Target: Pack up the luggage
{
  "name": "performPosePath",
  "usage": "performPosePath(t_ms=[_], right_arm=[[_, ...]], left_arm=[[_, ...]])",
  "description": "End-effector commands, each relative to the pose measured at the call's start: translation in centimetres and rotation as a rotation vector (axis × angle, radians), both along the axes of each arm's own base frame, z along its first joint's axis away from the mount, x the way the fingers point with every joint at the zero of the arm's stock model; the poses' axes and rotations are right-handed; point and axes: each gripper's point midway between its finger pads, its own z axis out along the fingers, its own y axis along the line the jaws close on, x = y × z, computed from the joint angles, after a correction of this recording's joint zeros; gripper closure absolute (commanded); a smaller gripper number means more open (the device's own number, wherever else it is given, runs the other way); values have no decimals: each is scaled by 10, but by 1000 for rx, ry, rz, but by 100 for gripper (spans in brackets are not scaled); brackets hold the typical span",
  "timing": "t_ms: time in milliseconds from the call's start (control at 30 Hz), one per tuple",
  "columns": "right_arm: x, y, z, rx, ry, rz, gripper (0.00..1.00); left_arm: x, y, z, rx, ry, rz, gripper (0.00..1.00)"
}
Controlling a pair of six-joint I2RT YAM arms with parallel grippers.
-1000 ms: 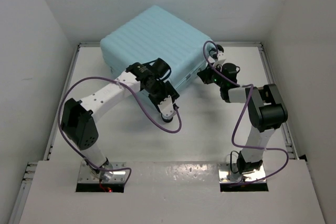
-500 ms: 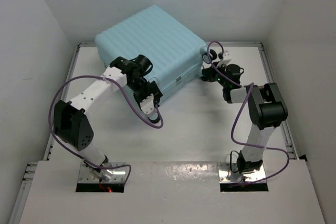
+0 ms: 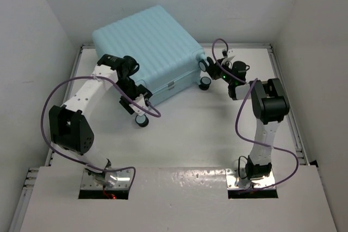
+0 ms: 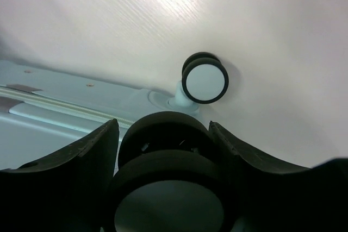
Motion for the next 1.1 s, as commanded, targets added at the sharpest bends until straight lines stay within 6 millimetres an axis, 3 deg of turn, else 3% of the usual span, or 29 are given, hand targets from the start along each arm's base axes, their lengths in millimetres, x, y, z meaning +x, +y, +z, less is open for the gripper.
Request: performPosePath(t_ms=[0,67,167,367,433,467,500,567,633,667,733,767,800,833,867,900,933,1067], right_arm=[[44,-49,26,-28,-116,-180,100],[50,-40,37,-26,-151,-137,100],[55,-23,39,-41,-192,-67,100],[79,-3,54,-33,-271,4,100],[91,8,54,-18,-282,30,100],[95,9,34,-8,-243,32,100],[108,13,55,3,-290,36,100],[125,22,70,13,-340,44,100],[139,32,71,39,-348,43,100],[155,35,87,56,-390,25,100],[167,42,51,65,-339,16,100],[175,55,67,80,-368,9,100],[190,45,43,78,-347,-20,100],[194,50,43,84,-354,-21,100],[201,56,58,101,-382,-41,100],[205,59,22,91,-337,-44,100],[210,65,41,104,-380,-62,100],[205,86,17,114,-377,-81,100]], left_arm=[[63,115,-48,304,-125,-45,100],[67,122,-48,300,-147,-74,100],[72,137,-57,290,-188,-167,100],[78,137,-61,200,-239,-286,100],[83,138,-60,160,-267,-327,100],[84,134,-60,147,-283,-364,100],[84,134,-56,126,-293,-368,100],[81,130,-59,101,-276,-404,100],[83,129,-53,83,-300,-438,100],[83,130,-55,67,-301,-441,100],[84,124,-53,41,-322,-469,100],[85,122,-52,27,-330,-474,100],[85,118,-51,3,-339,-468,100],[86,115,-50,-8,-347,-474,100],[86,110,-49,-22,-352,-480,100],[86,108,-48,-32,-355,-477,100],[86,106,-50,-46,-351,-474,100],[86,97,-48,-79,-366,-485,100]])
